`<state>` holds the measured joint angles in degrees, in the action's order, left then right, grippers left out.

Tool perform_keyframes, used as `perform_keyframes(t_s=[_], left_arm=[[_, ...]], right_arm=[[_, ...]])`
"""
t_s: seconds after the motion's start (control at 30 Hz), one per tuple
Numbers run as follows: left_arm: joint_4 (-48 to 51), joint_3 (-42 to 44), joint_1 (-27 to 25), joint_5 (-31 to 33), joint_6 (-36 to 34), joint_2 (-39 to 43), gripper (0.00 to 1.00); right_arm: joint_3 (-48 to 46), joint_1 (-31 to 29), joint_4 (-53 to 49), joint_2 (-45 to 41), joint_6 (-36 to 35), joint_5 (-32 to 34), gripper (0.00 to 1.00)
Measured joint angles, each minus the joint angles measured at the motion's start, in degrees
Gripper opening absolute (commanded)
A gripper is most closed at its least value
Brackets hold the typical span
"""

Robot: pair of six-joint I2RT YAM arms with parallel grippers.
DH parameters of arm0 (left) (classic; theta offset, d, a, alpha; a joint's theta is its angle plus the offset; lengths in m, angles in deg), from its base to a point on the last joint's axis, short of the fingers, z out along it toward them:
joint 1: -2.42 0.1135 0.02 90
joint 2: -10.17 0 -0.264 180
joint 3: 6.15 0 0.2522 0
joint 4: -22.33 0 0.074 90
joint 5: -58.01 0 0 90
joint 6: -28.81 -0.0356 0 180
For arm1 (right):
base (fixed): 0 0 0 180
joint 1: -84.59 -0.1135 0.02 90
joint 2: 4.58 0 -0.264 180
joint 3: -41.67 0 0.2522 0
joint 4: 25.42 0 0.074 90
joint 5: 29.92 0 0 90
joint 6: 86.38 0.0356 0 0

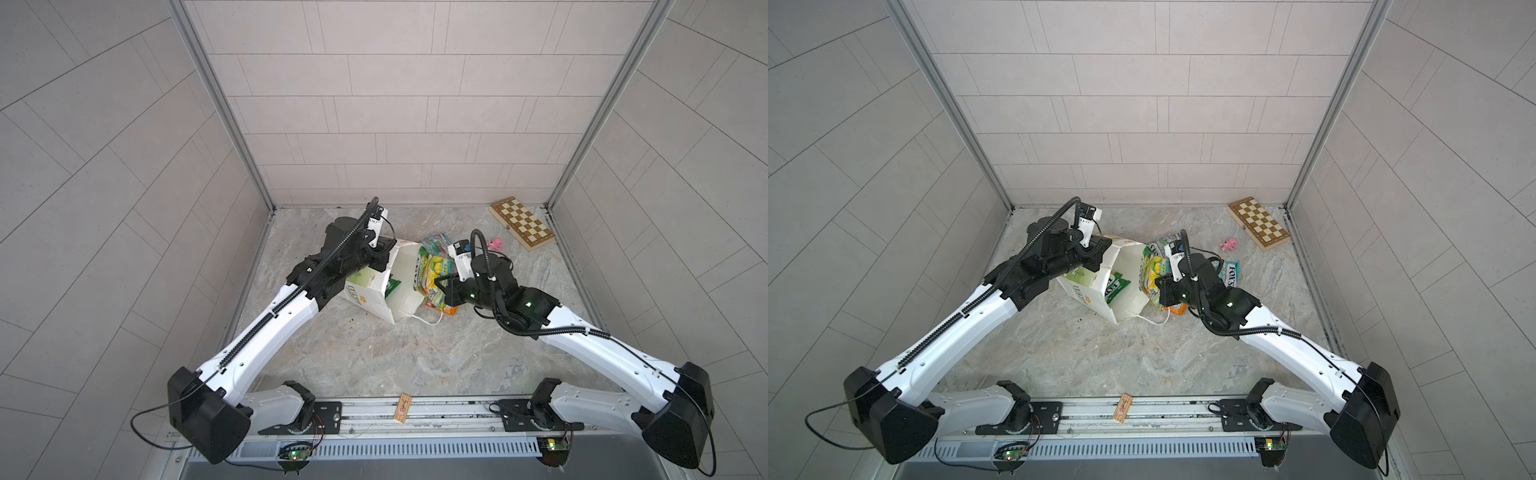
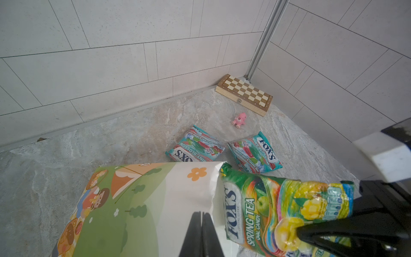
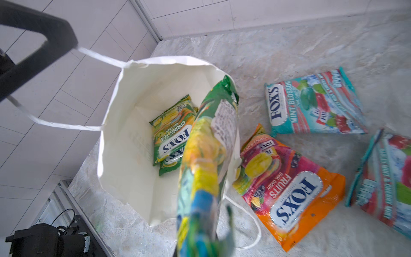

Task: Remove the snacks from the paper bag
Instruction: 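Pull the Spring Tea packet up out of the bag with the right gripper, then lower the Spring Tea packet onto the table beside the orange packet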

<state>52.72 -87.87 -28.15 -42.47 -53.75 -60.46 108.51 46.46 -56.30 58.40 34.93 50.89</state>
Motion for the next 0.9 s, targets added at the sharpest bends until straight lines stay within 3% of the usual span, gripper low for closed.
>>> perform_keyframes(t_s=[0.4, 0.9], left_arm=[[0.02, 0.00, 0.00, -0.50, 0.00, 0.00, 0.00], [0.02, 0.00, 0.00, -0.92, 0.00, 0.00, 0.00]], right_arm=[[-2.97, 14.14, -13.29, -8.81, -4.35, -4.92, 0.00], [-9.29, 19.58, -21.81, -9.68, -7.39, -8.07, 0.00]])
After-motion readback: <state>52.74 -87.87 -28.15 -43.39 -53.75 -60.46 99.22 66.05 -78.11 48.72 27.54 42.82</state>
